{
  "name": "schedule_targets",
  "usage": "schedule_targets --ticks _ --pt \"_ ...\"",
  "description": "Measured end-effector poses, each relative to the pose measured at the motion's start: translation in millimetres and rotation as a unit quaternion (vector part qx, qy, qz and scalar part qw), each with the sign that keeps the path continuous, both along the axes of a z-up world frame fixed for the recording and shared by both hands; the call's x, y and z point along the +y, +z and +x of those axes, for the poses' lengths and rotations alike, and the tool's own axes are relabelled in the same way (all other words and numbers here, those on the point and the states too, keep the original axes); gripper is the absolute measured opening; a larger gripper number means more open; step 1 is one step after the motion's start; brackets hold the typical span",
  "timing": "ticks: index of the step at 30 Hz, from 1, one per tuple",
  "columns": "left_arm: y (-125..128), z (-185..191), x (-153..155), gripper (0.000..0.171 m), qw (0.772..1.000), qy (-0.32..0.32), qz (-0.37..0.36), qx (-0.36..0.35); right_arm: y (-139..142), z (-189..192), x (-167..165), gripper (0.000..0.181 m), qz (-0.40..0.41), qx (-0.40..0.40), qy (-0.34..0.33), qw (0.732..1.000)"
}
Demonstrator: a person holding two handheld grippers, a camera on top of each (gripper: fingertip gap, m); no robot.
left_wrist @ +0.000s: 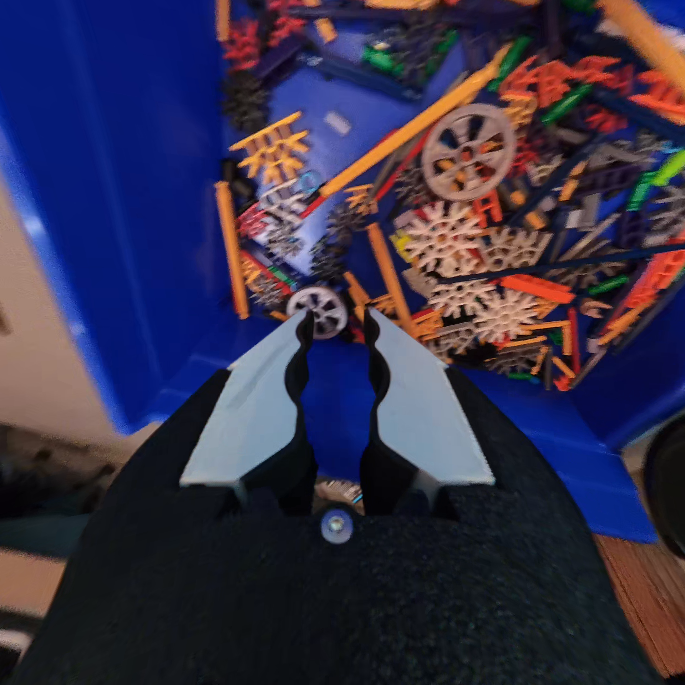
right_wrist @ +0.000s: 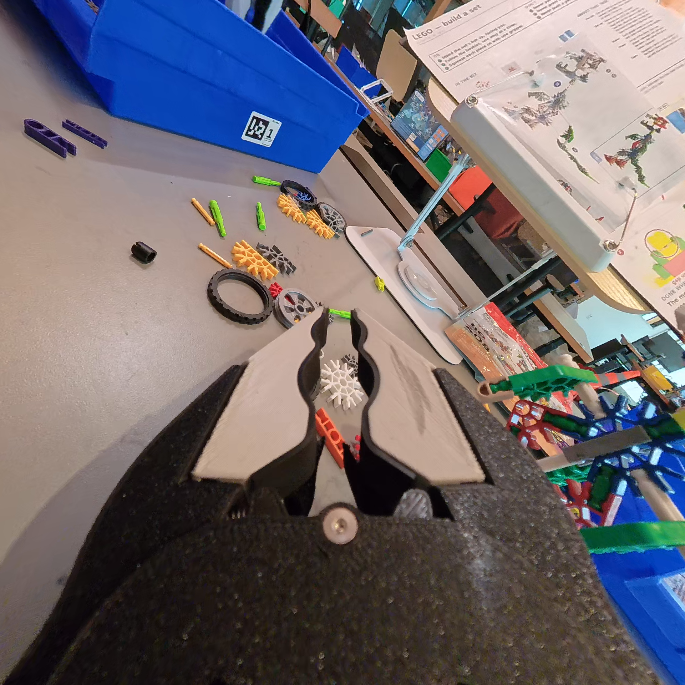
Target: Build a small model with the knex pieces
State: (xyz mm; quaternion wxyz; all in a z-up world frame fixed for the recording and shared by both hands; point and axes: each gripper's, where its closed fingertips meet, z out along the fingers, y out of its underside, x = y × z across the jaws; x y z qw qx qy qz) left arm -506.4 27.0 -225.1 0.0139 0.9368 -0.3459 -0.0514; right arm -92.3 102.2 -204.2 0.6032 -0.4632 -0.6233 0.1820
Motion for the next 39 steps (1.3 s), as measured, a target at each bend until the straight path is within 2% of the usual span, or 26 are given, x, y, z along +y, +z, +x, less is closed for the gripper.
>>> schedule_targets --ticks 2,8,11,18,22,24,27,31,34,35,36,37,39 --pt "8 -17 4 0.029 0.999 0.008 0.01 0.035 0 0 0 0.009 0.001 -0.002 -0.001 1.0" --pt "13 -35 9 0.038 0.998 0.013 0.007 0.055 -1 0 0 0.009 0.003 -0.003 -0.001 1.0" --pt "4 -32 6 0.04 0.999 0.002 -0.009 0.045 -1 0 0 0.009 0.002 -0.003 0.0 1.0" --pt "-19 -20 -4 0.049 0.993 -0.048 -0.077 0.079 0 0 0 0.009 0.0 -0.001 0.001 1.0" --pt "-35 -29 -10 0.045 0.985 -0.062 -0.11 0.113 0 0 0 0.009 0.0 0.0 0.001 1.0" --pt "-35 -28 -10 0.039 0.985 -0.06 -0.115 0.113 0 0 0 0.009 -0.002 0.001 0.001 1.0" --pt "-35 -24 -7 0.038 0.986 -0.064 -0.113 0.1 1 0 0 0.009 -0.003 0.002 0.002 1.0" --pt "-27 -6 14 0.038 0.993 -0.07 -0.067 0.06 1 0 0 0.009 -0.003 0.002 0.002 1.0" --pt "-14 11 44 0.039 0.998 -0.066 0.003 0.025 0 0 0 0.009 -0.003 0.002 0.002 1.0" --pt "-10 14 52 0.042 0.998 -0.063 0.022 0.015 1 0 0 0.009 -0.003 0.002 0.002 1.0" --pt "-6 14 56 0.055 0.997 -0.06 0.033 0.016 1 0 0 0.009 -0.003 0.002 0.002 1.0" --pt "-2 11 59 0.06 0.997 -0.058 0.043 0.023 1 0 0 0.009 -0.003 0.002 0.002 1.0" --pt "5 6 56 0.058 0.997 -0.052 0.044 0.026 1 0 0 0.009 -0.004 0.003 0.002 1.0"
